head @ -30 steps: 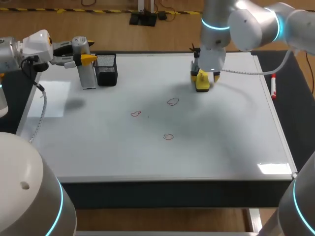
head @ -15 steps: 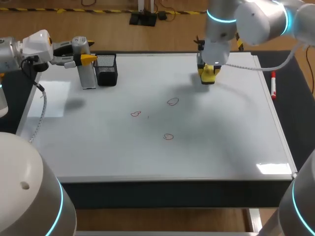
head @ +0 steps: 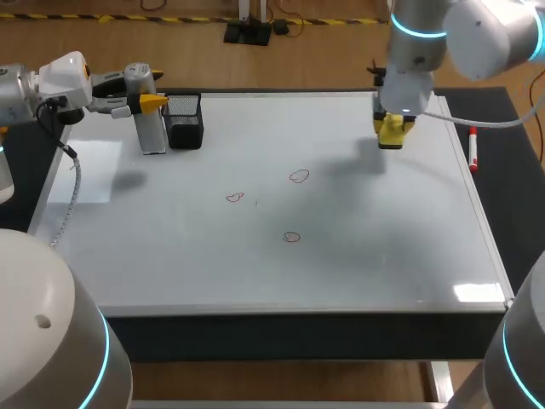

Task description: Pick up the inspection probe, press it on each red-marked spot on the whiteboard one by one, put down the probe, pick up the eraser, and wipe off all the red marks.

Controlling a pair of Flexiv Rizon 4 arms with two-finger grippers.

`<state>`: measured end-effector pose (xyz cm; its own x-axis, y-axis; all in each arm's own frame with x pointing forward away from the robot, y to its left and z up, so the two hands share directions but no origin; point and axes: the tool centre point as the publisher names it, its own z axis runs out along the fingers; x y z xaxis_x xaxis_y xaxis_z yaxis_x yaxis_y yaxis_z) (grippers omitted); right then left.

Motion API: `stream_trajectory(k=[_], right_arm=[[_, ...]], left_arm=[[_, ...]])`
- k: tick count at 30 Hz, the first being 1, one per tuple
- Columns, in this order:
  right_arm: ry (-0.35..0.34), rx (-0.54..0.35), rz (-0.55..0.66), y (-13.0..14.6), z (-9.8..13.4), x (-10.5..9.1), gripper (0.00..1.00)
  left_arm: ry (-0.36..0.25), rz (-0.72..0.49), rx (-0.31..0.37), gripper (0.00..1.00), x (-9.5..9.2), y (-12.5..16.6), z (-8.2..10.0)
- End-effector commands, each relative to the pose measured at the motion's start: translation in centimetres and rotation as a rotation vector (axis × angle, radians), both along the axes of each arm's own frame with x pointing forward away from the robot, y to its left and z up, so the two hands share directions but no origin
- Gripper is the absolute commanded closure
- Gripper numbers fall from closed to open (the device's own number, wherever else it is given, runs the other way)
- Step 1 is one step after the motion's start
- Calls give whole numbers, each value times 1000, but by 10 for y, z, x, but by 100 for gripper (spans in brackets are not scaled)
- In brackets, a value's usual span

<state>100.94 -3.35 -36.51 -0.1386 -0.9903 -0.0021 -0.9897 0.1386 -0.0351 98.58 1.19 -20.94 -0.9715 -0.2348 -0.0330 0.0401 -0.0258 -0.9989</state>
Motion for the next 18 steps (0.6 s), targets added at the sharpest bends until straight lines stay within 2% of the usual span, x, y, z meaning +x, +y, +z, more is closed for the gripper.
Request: stream_trajectory(k=[1,8,18], right_arm=[[-16,24,-26,-25,4,-17,100],[-2,50,-87,-58,-3,-35,100],[9,68,-127,-78,-14,-51,100]], left_arm=[[-1,1,0,100,-1,0,1],[-1,1,0,100,-1,0,1],[-1,1,0,100,-1,0,1]])
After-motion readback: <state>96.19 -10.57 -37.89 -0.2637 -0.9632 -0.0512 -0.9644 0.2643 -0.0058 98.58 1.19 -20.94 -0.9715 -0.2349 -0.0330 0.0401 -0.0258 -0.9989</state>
